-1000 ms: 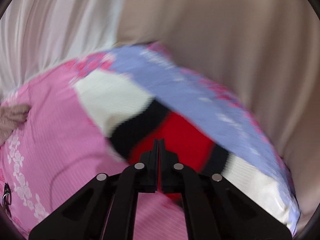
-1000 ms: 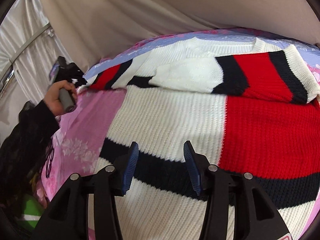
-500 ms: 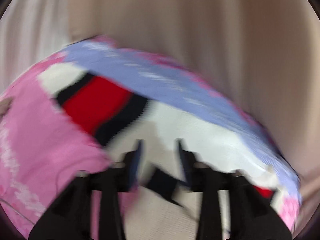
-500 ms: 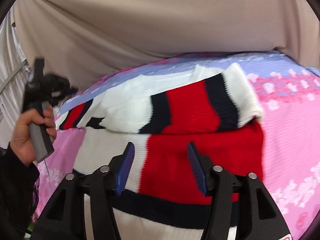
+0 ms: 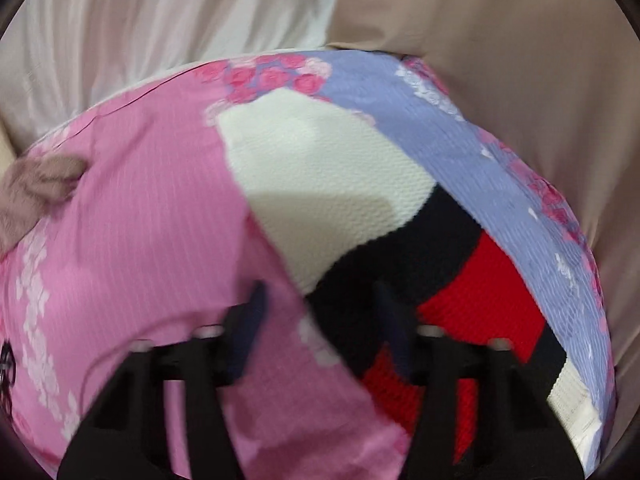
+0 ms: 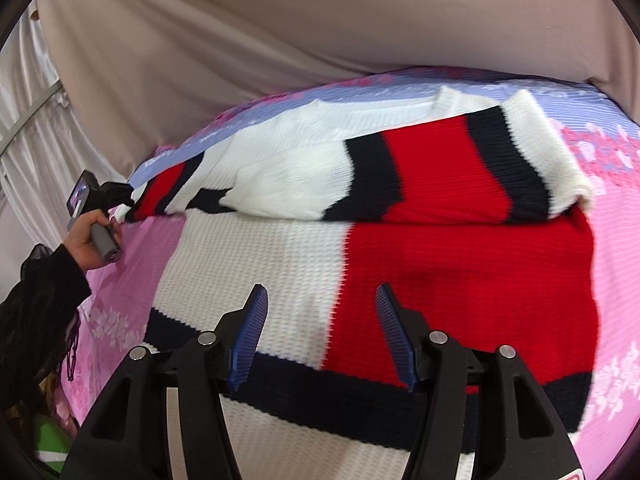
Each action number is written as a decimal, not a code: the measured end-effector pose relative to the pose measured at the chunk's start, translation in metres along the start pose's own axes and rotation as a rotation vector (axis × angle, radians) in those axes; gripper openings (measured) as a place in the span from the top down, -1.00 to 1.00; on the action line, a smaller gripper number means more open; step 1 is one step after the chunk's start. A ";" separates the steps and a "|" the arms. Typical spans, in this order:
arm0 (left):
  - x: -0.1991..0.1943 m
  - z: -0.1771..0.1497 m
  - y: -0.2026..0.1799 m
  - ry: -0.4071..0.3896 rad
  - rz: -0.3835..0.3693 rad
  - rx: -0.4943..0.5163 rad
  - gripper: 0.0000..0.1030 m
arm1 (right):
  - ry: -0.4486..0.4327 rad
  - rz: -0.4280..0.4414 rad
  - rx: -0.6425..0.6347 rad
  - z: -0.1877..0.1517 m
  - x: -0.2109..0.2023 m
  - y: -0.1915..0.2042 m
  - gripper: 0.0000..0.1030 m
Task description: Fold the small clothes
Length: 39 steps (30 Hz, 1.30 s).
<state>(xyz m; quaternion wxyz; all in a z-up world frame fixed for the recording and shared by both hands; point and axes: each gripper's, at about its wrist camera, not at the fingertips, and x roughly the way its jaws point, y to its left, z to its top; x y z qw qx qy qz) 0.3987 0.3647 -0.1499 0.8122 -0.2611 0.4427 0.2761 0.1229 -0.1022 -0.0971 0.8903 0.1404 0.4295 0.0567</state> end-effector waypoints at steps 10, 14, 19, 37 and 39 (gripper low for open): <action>-0.146 -0.081 -0.093 -0.153 -0.347 0.257 0.89 | -0.011 0.003 -0.007 0.002 -0.005 0.004 -0.09; -0.218 -0.178 -0.160 -0.113 -0.553 0.496 0.88 | -0.043 -0.028 0.012 0.006 -0.025 -0.019 -0.09; -0.232 -0.299 -0.198 -0.002 -0.549 0.733 0.49 | -0.076 -0.090 0.063 0.005 -0.050 -0.064 -0.09; -0.190 -0.252 -0.068 -0.009 -0.213 0.540 -0.12 | -0.105 -0.155 -0.638 0.055 0.048 0.041 -0.30; -0.187 -0.249 -0.061 -0.002 -0.205 0.532 -0.12 | -0.055 -0.187 -0.769 0.046 0.073 0.053 -0.29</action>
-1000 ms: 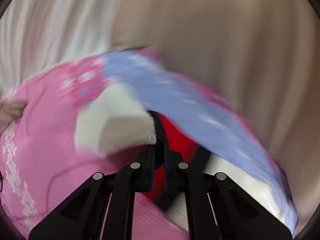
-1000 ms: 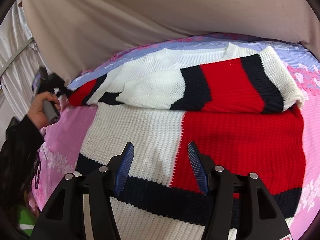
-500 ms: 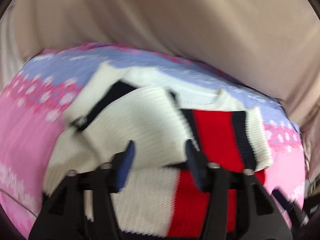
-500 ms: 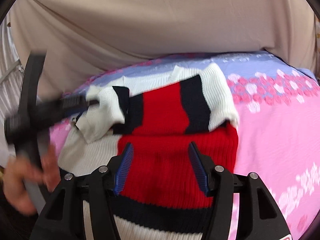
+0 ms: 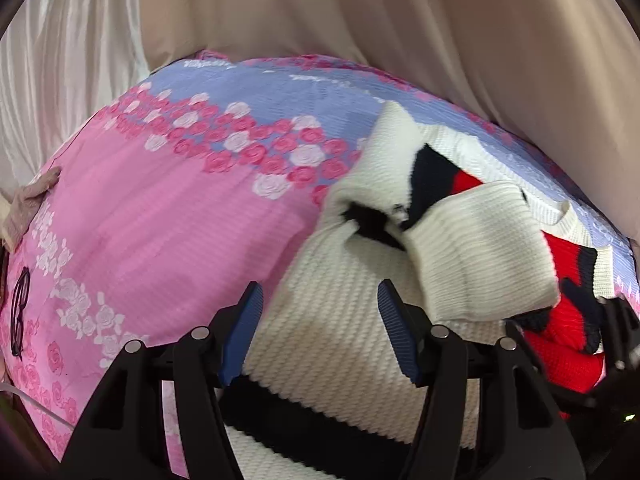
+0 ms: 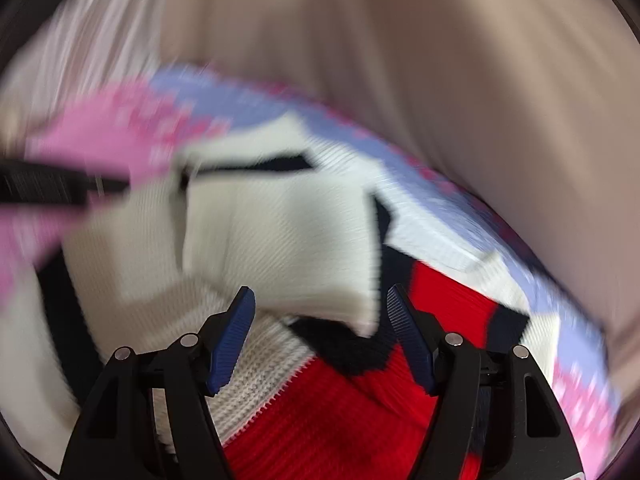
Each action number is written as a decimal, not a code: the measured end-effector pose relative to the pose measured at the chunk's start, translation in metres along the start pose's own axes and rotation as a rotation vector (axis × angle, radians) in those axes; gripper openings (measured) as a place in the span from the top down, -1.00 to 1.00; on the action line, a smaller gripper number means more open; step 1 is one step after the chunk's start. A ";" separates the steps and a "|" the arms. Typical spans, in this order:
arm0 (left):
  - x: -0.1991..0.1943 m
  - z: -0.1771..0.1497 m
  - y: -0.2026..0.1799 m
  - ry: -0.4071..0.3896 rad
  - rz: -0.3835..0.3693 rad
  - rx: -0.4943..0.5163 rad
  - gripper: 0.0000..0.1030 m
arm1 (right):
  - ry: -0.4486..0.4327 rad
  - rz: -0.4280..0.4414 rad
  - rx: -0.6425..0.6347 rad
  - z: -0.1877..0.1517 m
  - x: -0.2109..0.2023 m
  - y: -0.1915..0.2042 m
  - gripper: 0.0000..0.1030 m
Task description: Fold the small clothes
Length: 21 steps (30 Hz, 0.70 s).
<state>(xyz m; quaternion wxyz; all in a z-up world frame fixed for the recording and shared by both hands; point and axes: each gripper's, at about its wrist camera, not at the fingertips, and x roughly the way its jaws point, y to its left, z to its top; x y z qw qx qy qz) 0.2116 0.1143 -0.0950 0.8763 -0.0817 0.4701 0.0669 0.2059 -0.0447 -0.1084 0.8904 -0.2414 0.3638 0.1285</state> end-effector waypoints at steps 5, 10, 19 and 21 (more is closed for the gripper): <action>0.003 -0.002 0.009 0.013 0.003 -0.011 -0.12 | 0.030 0.010 -0.106 0.003 0.026 0.011 0.55; 0.002 0.003 0.007 0.018 -0.041 -0.014 -0.13 | -0.055 0.161 0.610 -0.014 0.002 -0.099 0.75; 0.036 0.023 -0.021 0.128 -0.269 -0.157 -0.40 | 0.009 0.197 1.129 -0.131 -0.015 -0.177 0.05; 0.051 0.030 -0.026 0.140 -0.276 -0.195 -0.40 | -0.030 0.134 1.096 -0.124 -0.020 -0.182 -0.34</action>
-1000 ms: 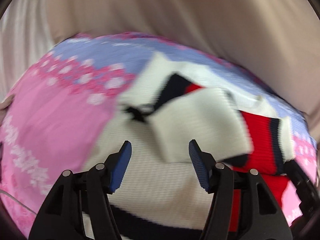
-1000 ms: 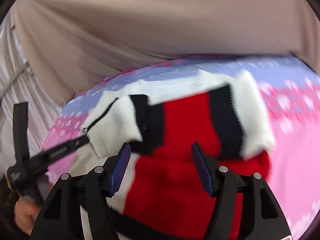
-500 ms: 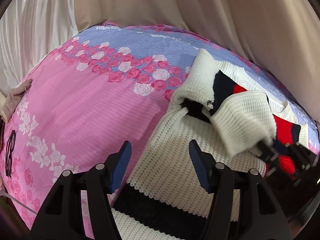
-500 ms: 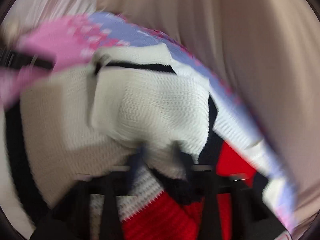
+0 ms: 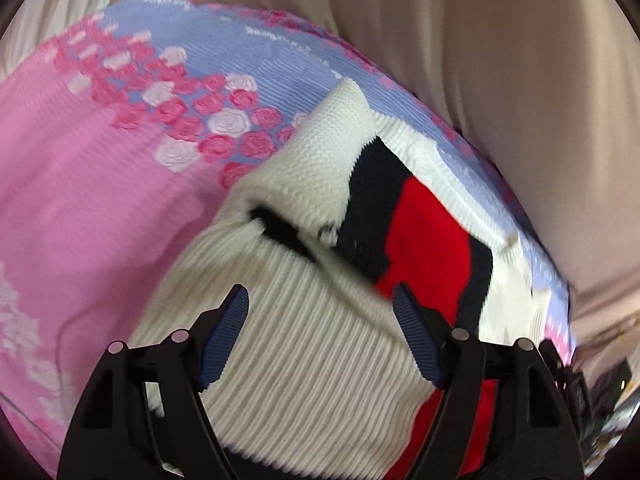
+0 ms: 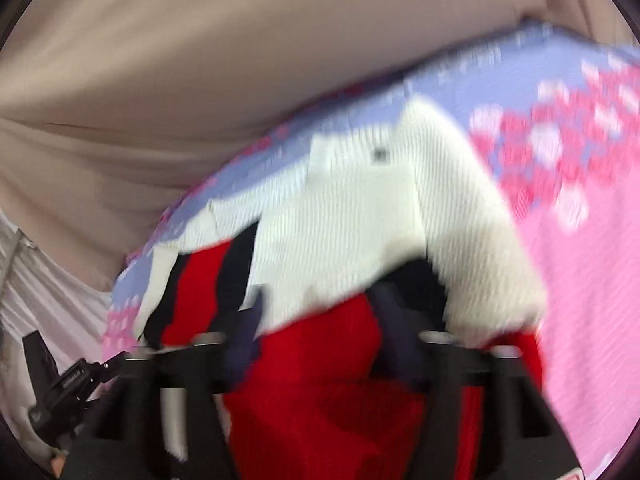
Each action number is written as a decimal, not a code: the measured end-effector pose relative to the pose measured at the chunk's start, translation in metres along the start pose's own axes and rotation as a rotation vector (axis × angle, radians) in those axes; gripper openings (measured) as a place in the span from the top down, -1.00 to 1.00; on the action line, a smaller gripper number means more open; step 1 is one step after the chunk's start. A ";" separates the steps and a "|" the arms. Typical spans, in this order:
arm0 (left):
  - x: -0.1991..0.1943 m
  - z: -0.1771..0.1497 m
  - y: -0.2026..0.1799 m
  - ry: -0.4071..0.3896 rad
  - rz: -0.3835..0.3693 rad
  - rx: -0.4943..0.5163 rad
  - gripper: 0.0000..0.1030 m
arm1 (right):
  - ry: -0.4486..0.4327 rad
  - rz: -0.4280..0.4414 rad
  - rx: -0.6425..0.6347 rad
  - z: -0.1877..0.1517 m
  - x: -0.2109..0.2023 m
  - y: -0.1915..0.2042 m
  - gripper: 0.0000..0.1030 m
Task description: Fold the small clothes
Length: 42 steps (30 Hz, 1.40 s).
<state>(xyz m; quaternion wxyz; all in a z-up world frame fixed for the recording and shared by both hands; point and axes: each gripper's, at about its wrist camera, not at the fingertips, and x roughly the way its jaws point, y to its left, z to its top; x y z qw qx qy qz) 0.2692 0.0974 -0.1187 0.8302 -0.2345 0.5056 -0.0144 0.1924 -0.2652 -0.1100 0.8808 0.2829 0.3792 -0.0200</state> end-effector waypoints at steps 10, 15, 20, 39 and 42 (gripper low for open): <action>0.036 0.031 0.011 0.010 -0.022 -0.180 0.38 | 0.002 -0.110 0.027 0.020 0.038 0.000 -0.19; 0.028 0.036 0.016 -0.049 0.023 -0.190 0.09 | -0.020 -0.186 0.028 0.019 0.029 -0.013 -0.27; 0.034 0.045 0.018 -0.042 0.013 -0.171 0.74 | 0.022 -0.075 0.004 0.021 0.043 -0.008 0.86; 0.035 0.031 0.000 -0.098 0.103 0.013 0.79 | -0.042 -0.069 -0.008 0.015 0.009 -0.014 0.88; 0.044 0.025 0.000 -0.078 0.127 0.033 0.75 | -0.025 -0.131 -0.094 0.011 0.016 -0.012 0.88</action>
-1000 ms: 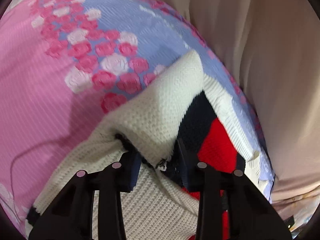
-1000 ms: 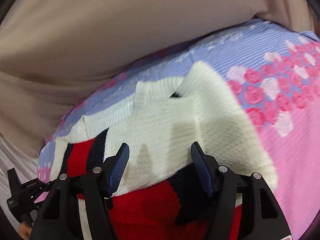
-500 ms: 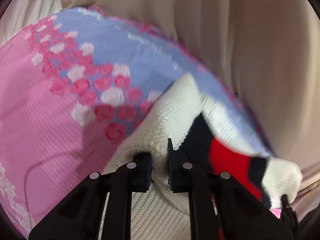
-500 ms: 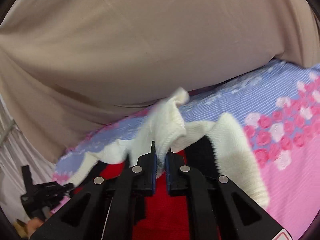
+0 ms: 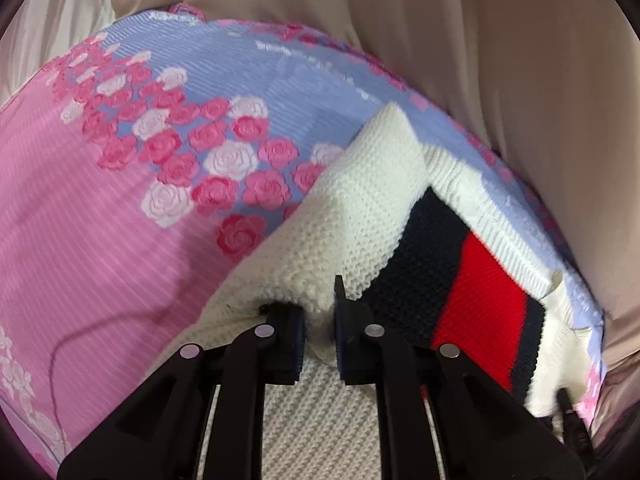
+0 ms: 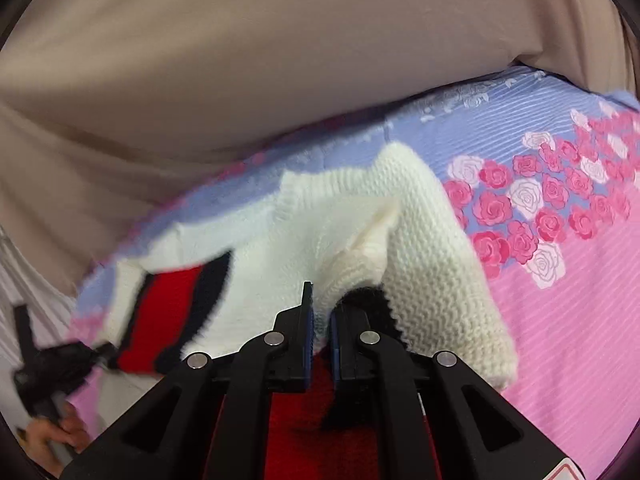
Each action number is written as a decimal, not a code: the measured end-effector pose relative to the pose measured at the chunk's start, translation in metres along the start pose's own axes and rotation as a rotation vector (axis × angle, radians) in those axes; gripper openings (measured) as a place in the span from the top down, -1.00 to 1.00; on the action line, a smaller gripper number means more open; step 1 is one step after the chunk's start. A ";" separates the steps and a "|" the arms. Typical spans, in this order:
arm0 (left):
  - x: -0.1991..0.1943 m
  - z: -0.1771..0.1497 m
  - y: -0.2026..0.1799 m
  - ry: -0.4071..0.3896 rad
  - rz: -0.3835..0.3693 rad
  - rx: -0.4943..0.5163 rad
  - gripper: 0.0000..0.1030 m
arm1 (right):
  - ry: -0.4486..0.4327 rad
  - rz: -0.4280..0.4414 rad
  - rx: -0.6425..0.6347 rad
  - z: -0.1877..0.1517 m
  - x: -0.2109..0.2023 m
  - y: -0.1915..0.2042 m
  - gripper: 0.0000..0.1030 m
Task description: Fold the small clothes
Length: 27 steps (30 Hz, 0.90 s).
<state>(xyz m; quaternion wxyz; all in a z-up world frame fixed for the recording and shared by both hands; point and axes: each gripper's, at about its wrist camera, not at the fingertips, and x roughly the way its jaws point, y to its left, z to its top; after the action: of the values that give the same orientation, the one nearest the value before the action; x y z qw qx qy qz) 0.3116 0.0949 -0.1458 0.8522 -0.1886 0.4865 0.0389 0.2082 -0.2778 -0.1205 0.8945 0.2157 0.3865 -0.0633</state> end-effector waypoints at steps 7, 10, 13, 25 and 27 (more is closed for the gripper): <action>-0.046 -0.027 0.029 0.021 -0.009 0.019 -0.15 | -0.004 -0.049 -0.044 -0.024 -0.053 -0.001 0.33; -0.069 -0.058 0.054 0.062 0.024 0.083 -0.40 | 0.047 -0.061 -0.062 -0.065 -0.096 -0.019 -0.01; -0.093 -0.106 0.089 0.119 0.082 0.139 -0.43 | 0.160 -0.061 -0.109 -0.125 -0.134 -0.039 -0.04; -0.131 -0.210 0.136 0.197 0.117 0.061 -0.80 | 0.326 0.068 -0.058 -0.251 -0.184 -0.048 -0.21; -0.128 -0.206 0.131 0.182 0.094 0.054 -0.80 | 0.314 0.086 -0.057 -0.248 -0.178 -0.039 -0.21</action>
<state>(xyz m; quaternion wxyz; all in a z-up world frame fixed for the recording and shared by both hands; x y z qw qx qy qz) 0.0440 0.1569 -0.1693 0.8067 -0.1451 0.5709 0.0484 -0.0911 -0.2149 -0.1569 0.8306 0.2140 0.5137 0.0203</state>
